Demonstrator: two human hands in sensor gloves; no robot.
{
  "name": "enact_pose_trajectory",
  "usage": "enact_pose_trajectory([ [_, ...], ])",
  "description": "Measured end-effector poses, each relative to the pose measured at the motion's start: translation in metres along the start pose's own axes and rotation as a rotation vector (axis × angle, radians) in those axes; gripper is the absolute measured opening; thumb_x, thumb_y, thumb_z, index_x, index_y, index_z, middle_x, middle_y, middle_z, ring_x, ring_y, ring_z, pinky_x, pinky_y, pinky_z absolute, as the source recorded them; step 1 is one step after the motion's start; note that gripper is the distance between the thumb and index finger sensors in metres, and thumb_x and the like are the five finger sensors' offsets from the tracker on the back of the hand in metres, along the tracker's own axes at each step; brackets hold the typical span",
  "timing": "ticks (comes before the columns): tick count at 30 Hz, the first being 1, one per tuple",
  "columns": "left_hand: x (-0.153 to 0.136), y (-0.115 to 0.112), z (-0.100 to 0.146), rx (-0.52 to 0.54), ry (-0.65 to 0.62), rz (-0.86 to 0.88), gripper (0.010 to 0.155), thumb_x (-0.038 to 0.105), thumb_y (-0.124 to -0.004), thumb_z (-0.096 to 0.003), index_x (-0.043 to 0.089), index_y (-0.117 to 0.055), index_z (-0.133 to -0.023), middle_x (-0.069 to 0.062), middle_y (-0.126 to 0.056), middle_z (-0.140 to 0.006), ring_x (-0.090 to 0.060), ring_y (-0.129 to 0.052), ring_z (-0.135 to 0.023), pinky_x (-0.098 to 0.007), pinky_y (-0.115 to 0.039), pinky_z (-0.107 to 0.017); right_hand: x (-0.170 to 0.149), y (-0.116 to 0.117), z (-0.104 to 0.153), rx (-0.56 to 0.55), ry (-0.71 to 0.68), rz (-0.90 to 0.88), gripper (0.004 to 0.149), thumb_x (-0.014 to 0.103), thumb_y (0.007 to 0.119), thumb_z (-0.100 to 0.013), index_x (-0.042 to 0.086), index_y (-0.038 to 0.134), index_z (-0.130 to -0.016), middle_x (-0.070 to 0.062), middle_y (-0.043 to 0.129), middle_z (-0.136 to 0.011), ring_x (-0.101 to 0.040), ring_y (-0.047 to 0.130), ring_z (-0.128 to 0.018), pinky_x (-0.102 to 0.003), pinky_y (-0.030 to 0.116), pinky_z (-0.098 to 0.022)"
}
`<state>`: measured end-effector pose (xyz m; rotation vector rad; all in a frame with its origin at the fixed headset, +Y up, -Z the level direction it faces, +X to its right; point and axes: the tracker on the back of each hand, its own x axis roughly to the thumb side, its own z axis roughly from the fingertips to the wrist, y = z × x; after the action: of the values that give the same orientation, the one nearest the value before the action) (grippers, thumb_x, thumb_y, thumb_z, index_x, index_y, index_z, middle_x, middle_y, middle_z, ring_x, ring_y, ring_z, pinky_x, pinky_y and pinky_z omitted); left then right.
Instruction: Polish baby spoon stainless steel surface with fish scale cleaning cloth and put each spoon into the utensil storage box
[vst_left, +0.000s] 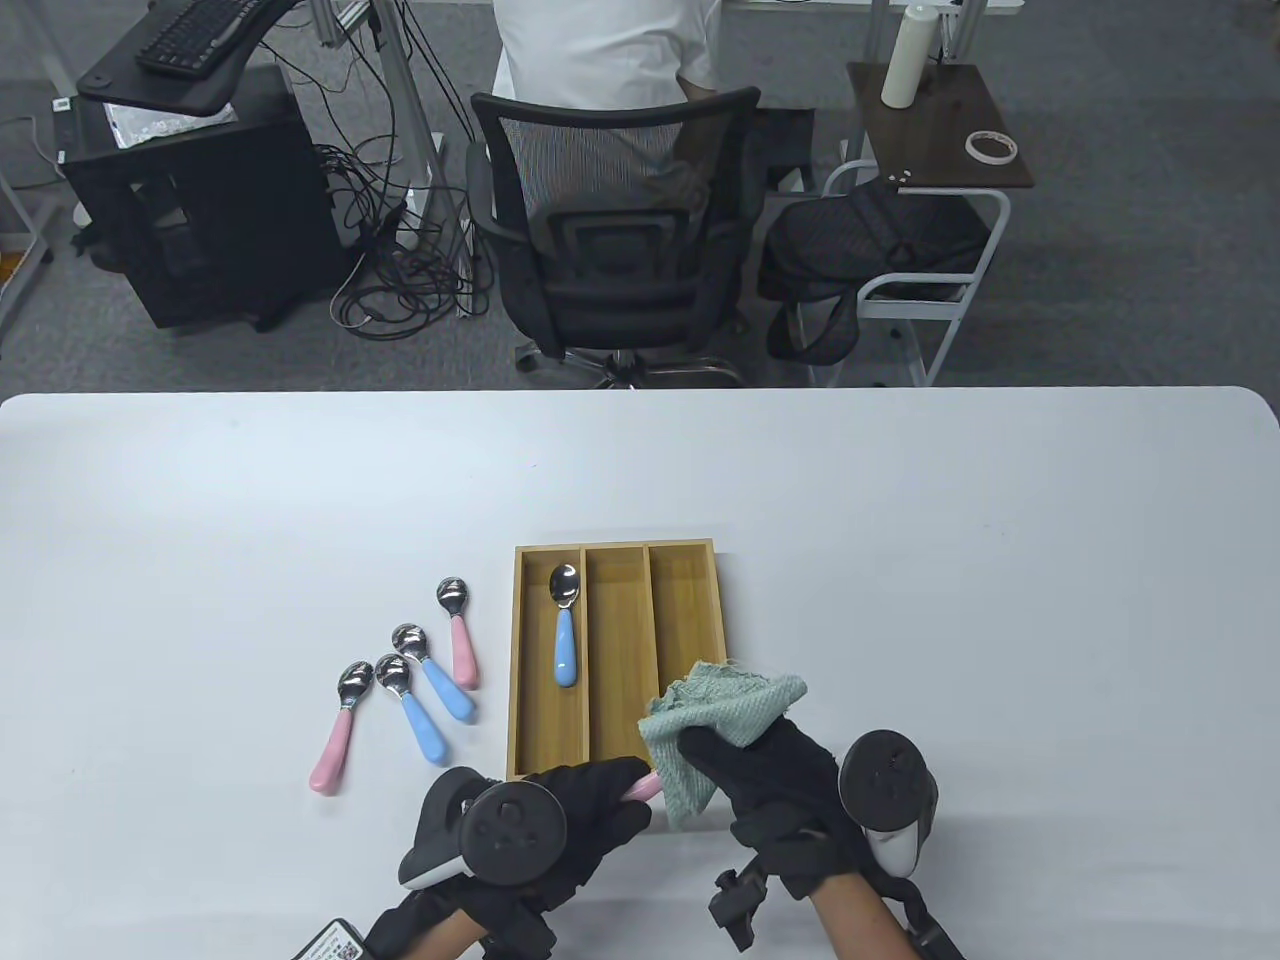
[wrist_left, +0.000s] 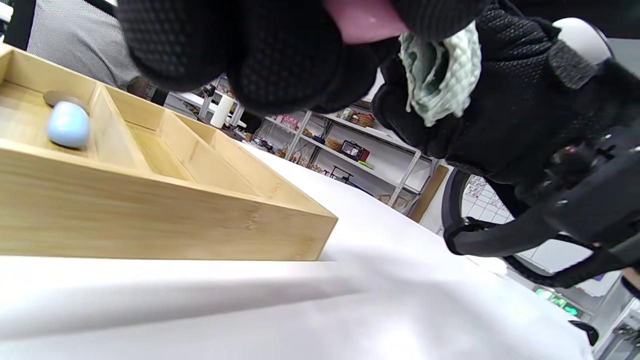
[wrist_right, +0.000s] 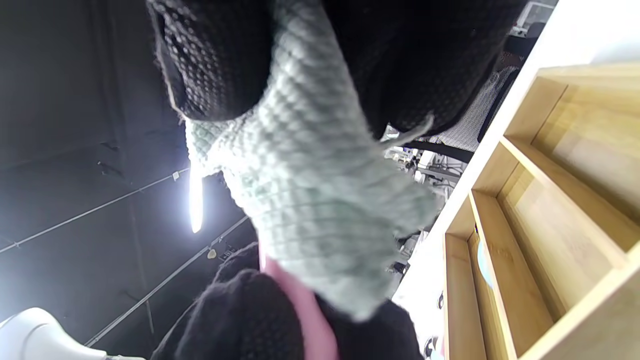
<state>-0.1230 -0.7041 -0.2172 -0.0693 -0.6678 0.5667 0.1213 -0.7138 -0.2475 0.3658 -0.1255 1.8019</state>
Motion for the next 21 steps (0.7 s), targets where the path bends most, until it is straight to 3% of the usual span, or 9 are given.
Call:
enact_pose_trajectory([
  [4,-0.001,0.001,0.002,0.006,0.006,0.035,0.055,0.048,-0.058,-0.0604,0.015,-0.067,-0.104,-0.005,-0.090,-0.085,-0.017,-0.099,-0.051,-0.045,-0.086,-0.046,0.006,0.001,0.001,0.016,-0.043,0.038,0.051,0.042,0.072,-0.060,0.005,0.068,-0.095,-0.010,0.090,-0.079,-0.015,0.106,-0.057,-0.036,0.093,-0.050],
  [9,-0.006,0.002,0.002,0.011,0.021,0.023,0.055,0.047,-0.059,-0.0604,0.015,-0.067,-0.104,-0.005,-0.090,-0.085,-0.017,-0.099,-0.052,-0.045,-0.086,-0.047,0.003,0.005,0.000,0.087,-0.015,-0.047,0.050,0.032,0.069,-0.062,0.002,0.057,-0.101,-0.016,0.082,-0.089,-0.022,0.101,-0.070,-0.040,0.089,-0.057],
  [15,-0.009,-0.001,0.002,-0.006,0.029,-0.007,0.055,0.047,-0.059,-0.0605,0.015,-0.067,-0.104,-0.006,-0.089,-0.086,-0.017,-0.099,-0.052,-0.045,-0.086,-0.047,-0.007,0.007,-0.004,0.171,0.047,-0.155,0.051,0.023,0.076,-0.061,0.005,0.054,-0.103,-0.015,0.076,-0.095,-0.027,0.096,-0.078,-0.044,0.085,-0.061],
  [21,-0.005,-0.004,0.002,-0.021,0.010,-0.046,0.054,0.047,-0.059,-0.0604,0.015,-0.068,-0.104,-0.006,-0.090,-0.086,-0.017,-0.099,-0.052,-0.045,-0.086,-0.047,-0.006,0.008,-0.003,0.142,0.030,-0.082,0.058,0.029,0.088,-0.053,0.012,0.059,-0.100,-0.007,0.081,-0.090,-0.021,0.099,-0.071,-0.046,0.085,-0.060],
])
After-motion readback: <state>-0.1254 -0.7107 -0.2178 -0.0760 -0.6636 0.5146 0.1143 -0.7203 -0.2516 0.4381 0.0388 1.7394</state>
